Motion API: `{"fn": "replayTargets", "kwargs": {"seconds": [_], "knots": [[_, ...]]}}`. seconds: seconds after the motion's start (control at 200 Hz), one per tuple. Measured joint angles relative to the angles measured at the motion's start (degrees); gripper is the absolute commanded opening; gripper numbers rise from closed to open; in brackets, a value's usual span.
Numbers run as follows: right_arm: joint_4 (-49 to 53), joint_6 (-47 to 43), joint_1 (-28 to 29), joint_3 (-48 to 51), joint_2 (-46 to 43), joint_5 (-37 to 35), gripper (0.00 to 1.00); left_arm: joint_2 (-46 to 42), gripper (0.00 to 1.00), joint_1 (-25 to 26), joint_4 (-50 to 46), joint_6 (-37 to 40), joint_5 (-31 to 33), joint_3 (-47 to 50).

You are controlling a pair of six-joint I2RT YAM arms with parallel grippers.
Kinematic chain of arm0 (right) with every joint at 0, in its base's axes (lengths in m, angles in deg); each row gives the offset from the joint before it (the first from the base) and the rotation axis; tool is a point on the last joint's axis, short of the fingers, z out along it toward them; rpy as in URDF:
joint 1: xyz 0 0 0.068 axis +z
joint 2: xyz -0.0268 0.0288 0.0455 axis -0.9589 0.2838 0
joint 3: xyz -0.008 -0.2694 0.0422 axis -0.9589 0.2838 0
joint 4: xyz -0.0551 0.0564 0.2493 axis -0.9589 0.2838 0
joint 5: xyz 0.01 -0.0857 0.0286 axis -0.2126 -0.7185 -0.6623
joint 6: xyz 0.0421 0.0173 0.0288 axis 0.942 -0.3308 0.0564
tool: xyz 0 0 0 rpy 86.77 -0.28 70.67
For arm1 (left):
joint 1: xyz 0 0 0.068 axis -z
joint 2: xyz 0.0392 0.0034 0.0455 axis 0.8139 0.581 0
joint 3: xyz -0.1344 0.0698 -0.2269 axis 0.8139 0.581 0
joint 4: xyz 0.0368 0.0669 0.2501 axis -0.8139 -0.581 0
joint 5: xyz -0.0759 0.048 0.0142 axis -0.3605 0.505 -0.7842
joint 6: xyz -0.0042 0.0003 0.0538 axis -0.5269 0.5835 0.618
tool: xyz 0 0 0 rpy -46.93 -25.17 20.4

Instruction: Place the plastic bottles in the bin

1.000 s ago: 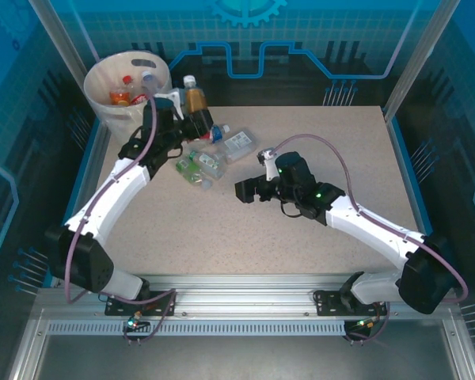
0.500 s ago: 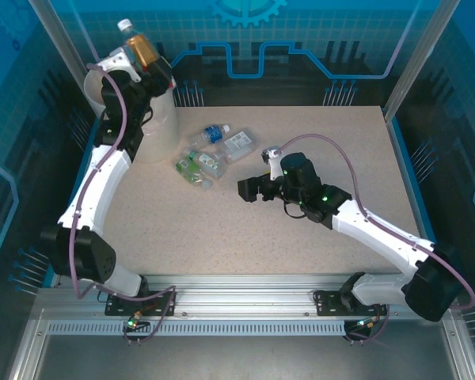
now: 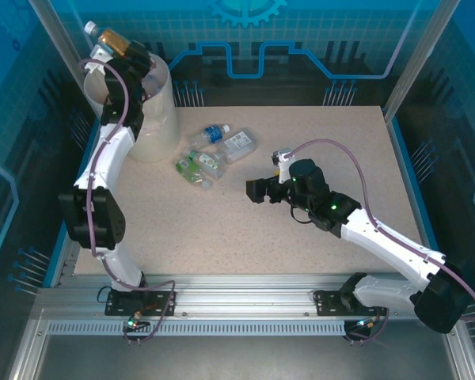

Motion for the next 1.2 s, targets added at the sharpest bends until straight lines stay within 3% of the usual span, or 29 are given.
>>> {"fn": "replayTargets", "kwargs": {"seconds": [0.235, 0.445, 0.6, 0.775, 1.201], "knots": [[0.1, 0.0, 0.0, 0.0, -0.4, -0.6, 1.0, 5.7, 0.62, -3.0, -2.0, -8.2, 2.5, -6.5], [0.4, 0.0, 0.0, 0.0, -1.4, -1.4, 1.0, 9.9, 0.73, -5.5, -4.5, -15.8, 2.5, -8.9], [0.4, 0.0, 0.0, 0.3, -1.8, -1.9, 1.0, 13.2, 0.91, -5.9, -9.5, -17.4, 1.3, -14.1], [0.5, 0.0, 0.0, 0.3, -1.9, -2.0, 1.0, 13.3, 0.98, -5.9, -12.8, -18.6, 0.9, -17.0], [0.4, 0.0, 0.0, 2.7, -2.4, -2.0, 1.0, 11.7, 0.99, -4.9, -18.6, -18.1, 0.9, -17.4]]}}
